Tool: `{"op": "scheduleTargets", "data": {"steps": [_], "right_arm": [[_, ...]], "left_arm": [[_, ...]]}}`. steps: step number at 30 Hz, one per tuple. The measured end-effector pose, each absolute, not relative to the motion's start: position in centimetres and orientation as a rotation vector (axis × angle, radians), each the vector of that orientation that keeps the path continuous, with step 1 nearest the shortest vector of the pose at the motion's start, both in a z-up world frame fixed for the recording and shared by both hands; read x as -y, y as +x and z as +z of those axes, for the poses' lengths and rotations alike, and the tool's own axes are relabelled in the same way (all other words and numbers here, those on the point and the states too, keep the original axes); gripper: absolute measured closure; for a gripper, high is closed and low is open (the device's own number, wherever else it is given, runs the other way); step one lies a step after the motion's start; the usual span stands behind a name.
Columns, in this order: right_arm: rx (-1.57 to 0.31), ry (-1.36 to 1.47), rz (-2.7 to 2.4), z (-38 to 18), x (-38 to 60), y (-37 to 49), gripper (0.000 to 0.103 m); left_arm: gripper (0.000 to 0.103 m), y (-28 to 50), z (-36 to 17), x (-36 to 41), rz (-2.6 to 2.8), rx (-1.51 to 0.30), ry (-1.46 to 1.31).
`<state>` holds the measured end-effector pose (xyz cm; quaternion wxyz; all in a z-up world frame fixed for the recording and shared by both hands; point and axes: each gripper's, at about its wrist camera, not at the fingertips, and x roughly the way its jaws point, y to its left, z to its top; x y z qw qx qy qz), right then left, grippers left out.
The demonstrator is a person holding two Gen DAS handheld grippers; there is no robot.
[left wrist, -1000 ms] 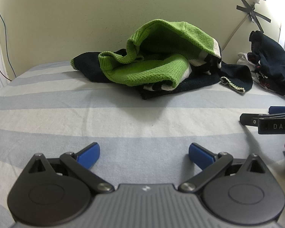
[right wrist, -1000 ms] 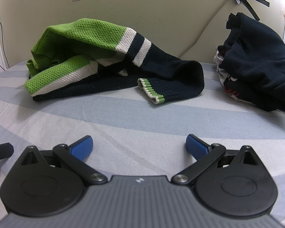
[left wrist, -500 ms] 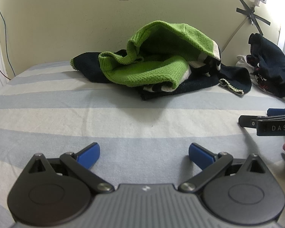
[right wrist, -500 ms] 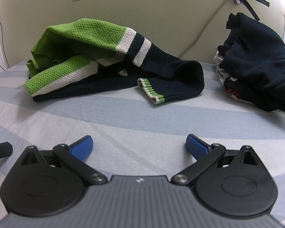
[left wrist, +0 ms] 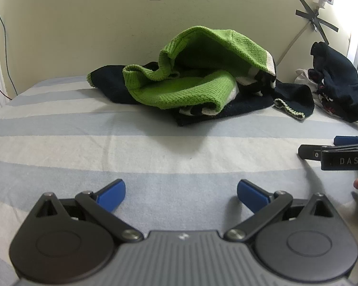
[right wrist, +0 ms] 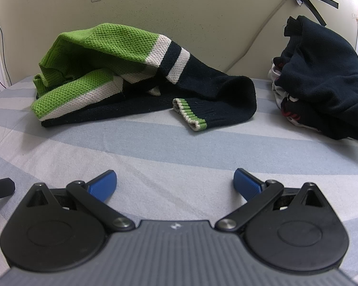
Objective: Fold small clothes
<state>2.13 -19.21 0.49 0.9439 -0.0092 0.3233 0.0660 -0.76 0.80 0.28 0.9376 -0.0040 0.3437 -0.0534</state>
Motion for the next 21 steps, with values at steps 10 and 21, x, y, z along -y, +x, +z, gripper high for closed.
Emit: {"op": "scheduleTargets", "data": {"steps": [10, 21], "right_arm": [[-0.622, -0.054, 0.131, 0.9, 18.9, 1.7, 0.035], [-0.223, -0.632, 0.395, 9.3, 9.1, 4.8, 0.015]], "left_arm": [[0.0, -1.0, 0.5, -1.7, -0.094, -0.671, -0.066], [0.0, -2.2, 1.4, -2.9, -0.016, -0.549, -0.119]]}}
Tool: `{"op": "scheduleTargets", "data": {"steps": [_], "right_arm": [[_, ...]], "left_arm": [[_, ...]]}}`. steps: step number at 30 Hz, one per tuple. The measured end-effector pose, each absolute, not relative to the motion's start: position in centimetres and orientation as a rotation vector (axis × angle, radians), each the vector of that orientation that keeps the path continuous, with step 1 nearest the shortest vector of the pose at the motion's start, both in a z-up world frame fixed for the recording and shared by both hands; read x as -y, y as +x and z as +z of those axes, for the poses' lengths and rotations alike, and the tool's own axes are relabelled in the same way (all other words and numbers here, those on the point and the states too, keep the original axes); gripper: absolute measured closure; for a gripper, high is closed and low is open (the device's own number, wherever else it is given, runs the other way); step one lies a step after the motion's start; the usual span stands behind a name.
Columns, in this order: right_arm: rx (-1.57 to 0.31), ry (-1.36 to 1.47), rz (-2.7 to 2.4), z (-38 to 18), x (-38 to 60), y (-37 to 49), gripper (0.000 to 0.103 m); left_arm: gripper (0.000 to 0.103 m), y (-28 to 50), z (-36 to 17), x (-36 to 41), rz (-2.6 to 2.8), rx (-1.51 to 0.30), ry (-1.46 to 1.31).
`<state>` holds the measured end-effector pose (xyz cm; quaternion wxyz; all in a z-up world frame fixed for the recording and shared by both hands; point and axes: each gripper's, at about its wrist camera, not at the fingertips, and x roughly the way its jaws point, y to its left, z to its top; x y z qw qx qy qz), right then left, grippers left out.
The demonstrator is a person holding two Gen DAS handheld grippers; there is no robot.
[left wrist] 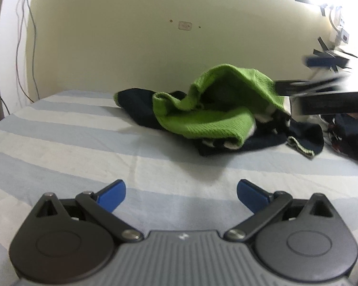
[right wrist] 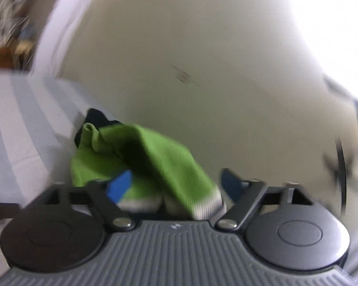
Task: Fold small clothes
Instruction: 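Grasp the green yoke of the sweater with the right gripper and lift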
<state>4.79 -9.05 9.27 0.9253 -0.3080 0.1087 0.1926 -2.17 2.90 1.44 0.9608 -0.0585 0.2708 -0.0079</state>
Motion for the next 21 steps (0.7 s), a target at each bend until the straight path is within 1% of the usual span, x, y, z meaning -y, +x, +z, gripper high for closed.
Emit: {"op": "scheduleTargets", "data": {"steps": [2, 3, 4, 5, 6, 7, 12, 17, 21], "right_arm": [[-0.213, -0.742, 0.41, 8.4, 6.7, 7.0, 0.016], [-0.216, -0.778, 0.406, 7.9, 5.5, 8.3, 0.019], [-0.223, -0.798, 0.397, 7.5, 4.6, 9.6, 0.025], [-0.244, -0.811, 0.396, 7.2, 3.8, 11.0, 0.051], [-0.263, -0.813, 0.398, 7.3, 3.3, 11.7, 0.093], [-0.287, -0.778, 0.403, 8.0, 3.4, 12.5, 0.093], [-0.21, -0.49, 0.345, 15.1, 8.7, 11.0, 0.093], [-0.097, -0.41, 0.237, 19.7, 14.5, 7.2, 0.094], [-0.023, -0.35, 0.182, 22.1, 17.3, 4.3, 0.094]], "left_arm": [[0.002, -2.0, 1.4, -3.1, -0.008, -0.552, -0.127], [0.003, -1.9, 1.4, -3.2, -0.005, -0.555, -0.13], [0.005, -1.9, 1.4, -3.2, -0.004, -0.558, -0.132], [0.006, -1.9, 1.4, -3.3, -0.003, -0.559, -0.133], [0.006, -1.9, 1.4, -3.4, -0.002, -0.557, -0.135], [0.007, -2.0, 1.4, -3.4, -0.003, -0.556, -0.138], [0.007, -2.0, 1.7, -4.5, -0.105, -0.534, -0.197], [0.004, -1.3, 3.9, -3.5, -0.097, -0.428, -0.132], [0.004, -0.7, 4.8, 0.3, -0.121, -0.363, 0.014]]}}
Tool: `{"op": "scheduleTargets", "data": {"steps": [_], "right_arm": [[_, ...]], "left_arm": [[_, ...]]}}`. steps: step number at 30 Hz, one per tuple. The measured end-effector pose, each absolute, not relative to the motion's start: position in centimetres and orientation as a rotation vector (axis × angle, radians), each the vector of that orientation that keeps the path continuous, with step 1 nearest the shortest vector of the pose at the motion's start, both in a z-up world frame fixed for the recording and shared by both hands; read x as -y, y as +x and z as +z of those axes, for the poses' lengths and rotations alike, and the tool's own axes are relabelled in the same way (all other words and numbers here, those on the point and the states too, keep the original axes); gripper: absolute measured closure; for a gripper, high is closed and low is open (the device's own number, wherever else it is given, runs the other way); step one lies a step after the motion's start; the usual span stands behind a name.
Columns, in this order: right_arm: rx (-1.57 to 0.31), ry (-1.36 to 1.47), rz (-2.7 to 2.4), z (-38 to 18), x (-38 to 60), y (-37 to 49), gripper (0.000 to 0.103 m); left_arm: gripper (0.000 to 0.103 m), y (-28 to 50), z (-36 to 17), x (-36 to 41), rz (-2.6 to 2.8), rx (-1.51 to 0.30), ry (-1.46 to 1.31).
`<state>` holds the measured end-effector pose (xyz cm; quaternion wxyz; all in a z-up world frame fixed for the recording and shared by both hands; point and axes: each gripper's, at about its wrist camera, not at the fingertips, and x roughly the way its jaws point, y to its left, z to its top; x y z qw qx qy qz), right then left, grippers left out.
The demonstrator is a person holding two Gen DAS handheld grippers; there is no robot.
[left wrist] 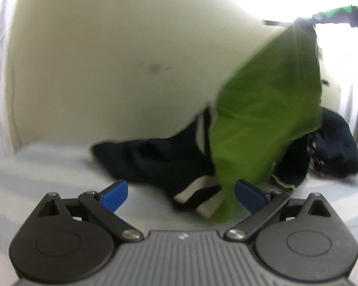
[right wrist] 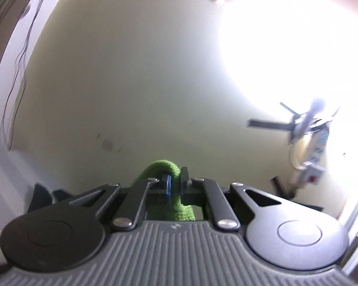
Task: Fold small clothes
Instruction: 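Grasp the green yoke of the sweater with the right gripper and lift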
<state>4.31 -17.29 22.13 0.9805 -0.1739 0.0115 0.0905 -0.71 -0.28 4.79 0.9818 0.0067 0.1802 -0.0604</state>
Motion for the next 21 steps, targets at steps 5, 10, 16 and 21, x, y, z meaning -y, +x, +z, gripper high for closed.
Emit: {"op": "scheduleTargets", "data": {"steps": [5, 10, 16, 21], "right_arm": [[0.017, -0.349, 0.171, 23.3, 17.7, 2.2, 0.094], [0.03, -0.353, 0.176, 23.5, 18.1, 0.0, 0.094], [0.106, -0.312, 0.157, 25.6, 19.9, -1.5, 0.094], [0.142, -0.296, 0.137, 27.6, 21.8, -2.8, 0.094]], "left_arm": [[0.003, -1.5, 4.7, 5.5, -0.199, -0.296, 0.16], [0.001, -3.3, 4.3, 9.7, -0.23, -0.193, 0.307], [0.094, 0.0, 2.9, 9.9, -0.106, -0.254, 0.504], [0.096, -0.5, 9.9, 3.1, -0.016, -0.201, 0.3]]}}
